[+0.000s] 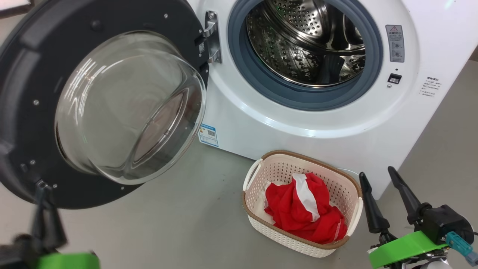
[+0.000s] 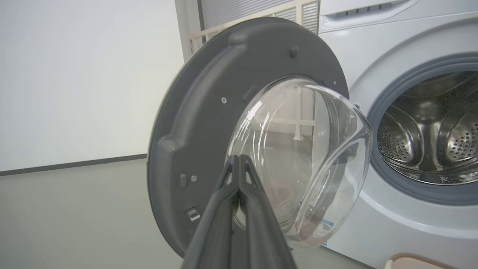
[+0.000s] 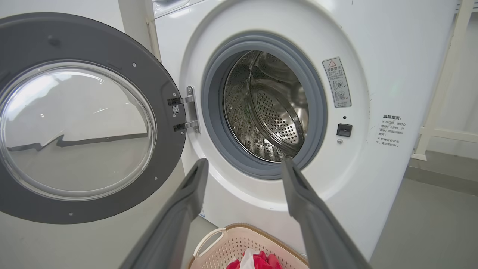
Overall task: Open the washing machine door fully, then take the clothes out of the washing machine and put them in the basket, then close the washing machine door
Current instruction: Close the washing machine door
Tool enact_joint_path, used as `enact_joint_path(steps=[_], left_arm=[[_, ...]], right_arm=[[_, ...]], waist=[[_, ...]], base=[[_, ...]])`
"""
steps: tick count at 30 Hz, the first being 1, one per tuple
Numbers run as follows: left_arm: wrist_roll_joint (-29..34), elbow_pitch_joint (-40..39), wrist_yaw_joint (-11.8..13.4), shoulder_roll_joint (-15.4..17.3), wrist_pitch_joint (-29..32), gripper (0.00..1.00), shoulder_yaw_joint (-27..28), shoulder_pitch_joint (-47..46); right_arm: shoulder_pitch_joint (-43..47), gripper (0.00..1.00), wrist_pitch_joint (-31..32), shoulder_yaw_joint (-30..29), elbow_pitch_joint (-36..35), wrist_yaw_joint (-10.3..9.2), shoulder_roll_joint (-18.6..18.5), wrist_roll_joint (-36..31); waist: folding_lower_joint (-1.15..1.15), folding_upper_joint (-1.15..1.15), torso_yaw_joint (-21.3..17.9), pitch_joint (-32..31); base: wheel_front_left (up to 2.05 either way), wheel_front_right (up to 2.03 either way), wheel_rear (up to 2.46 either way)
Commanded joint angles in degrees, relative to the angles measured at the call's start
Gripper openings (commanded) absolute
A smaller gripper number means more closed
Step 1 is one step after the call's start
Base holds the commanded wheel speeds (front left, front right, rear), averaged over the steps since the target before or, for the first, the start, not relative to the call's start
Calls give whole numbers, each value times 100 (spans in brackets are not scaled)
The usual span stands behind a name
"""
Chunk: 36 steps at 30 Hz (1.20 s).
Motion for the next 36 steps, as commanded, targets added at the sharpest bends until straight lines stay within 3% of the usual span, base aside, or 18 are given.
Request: enact_joint_path(steps=[1,6,12,18,21,29,36], left_arm=[[10,-254,89,192,-65,0,345,-482],[-131,-325,317,479,-70,0,831,-1210],[-487,217,464,979,50,0,1481,-2142],[-1056,1164,264,1299,345,0,1852,-2757],[-1724,1839,87,1313,729,0,2197,-3119],[-3476,3307,-465,1487,2283,0,3021,-3941],[-4447,3974,-613,1665,3620,0,3418,-4297]], right_arm=[[-238,100,-36,183,-91,28,-77,33],[-247,100,-36,227,-8,28,-130,52],[-225,100,-36,218,53,28,-166,61],[-186,100,-36,231,186,28,-158,142],[-193,100,-36,283,254,28,-164,234],[-135,100,-36,430,375,28,-195,421],[-173,100,-36,524,437,28,-305,493]], waist=[[0,0,-45,-4],[0,0,-172,-18],[0,0,-345,-30],[0,0,-474,-82],[0,0,-561,-109],[0,0,-693,-67],[0,0,-782,-37]], base=[[0,0,0],[0,0,0],[0,0,0],[0,0,0],[0,0,0],[0,0,0],[0,0,0]])
